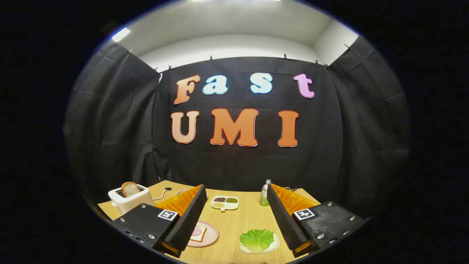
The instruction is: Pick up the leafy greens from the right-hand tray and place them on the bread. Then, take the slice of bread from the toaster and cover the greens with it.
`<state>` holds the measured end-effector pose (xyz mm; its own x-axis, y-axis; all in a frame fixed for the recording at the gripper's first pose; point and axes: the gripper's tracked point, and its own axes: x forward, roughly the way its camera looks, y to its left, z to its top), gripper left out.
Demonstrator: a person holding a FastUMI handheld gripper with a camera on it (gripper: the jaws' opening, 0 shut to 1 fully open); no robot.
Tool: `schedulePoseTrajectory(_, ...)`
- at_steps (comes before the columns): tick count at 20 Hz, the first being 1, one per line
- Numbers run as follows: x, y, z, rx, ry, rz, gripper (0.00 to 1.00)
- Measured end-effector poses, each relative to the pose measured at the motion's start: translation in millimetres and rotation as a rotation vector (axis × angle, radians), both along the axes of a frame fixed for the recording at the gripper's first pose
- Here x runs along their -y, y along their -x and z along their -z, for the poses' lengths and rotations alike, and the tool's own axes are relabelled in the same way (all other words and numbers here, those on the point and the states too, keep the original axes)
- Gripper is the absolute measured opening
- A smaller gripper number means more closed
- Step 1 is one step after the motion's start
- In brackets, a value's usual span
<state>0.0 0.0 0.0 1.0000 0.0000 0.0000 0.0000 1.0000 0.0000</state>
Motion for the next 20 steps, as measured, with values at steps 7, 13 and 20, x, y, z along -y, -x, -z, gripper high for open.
schedulePoseTrajectory(7,5,1,3,-0.010,-0.008,-0.010,0.99)
schedulePoseTrajectory(13,9,3,3,-0.008,-0.008,-0.015,0.99)
schedulePoseTrajectory(20,20,0,7,-0.017,-0.031,-0.006,0.99)
